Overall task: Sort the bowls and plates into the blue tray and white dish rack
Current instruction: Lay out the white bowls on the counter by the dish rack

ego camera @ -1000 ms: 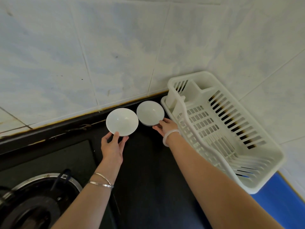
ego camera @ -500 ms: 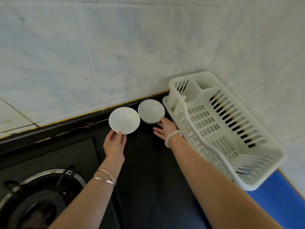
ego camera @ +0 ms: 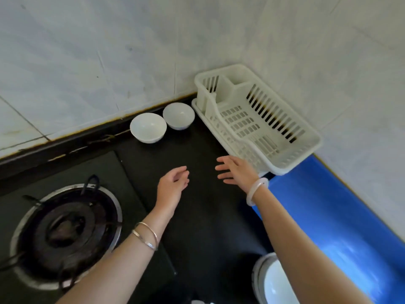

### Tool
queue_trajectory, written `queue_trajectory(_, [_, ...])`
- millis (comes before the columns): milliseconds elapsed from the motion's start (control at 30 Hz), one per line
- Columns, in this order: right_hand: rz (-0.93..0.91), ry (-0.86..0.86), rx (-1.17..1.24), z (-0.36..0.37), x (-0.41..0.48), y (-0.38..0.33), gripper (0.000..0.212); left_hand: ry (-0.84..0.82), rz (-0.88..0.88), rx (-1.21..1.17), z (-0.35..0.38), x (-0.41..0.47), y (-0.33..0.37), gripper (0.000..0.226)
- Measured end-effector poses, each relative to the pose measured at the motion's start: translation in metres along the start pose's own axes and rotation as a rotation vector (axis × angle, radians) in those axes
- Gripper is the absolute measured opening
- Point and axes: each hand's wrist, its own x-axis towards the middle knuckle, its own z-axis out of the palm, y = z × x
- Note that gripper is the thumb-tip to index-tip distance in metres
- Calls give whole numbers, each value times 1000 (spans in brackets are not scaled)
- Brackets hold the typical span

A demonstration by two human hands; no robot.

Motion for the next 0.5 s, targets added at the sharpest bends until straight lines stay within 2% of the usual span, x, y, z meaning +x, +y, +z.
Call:
queue_trajectory(167, [-36, 190, -337, -43, -92, 72, 21, -276, 125, 396, 41, -70, -26, 27])
queue_trajectory(267, [50, 345, -504, -60, -143, 121, 25, -412, 218, 622, 67, -109, -46, 29])
queue_trajectory(433, [204, 433, -655, -72, -199, 183, 37, -522, 277, 806, 96, -157, -71, 36])
queue_trajectory(500, [255, 454, -636, -70, -209, 196, 37, -540, 280, 842, 101, -169, -80, 38])
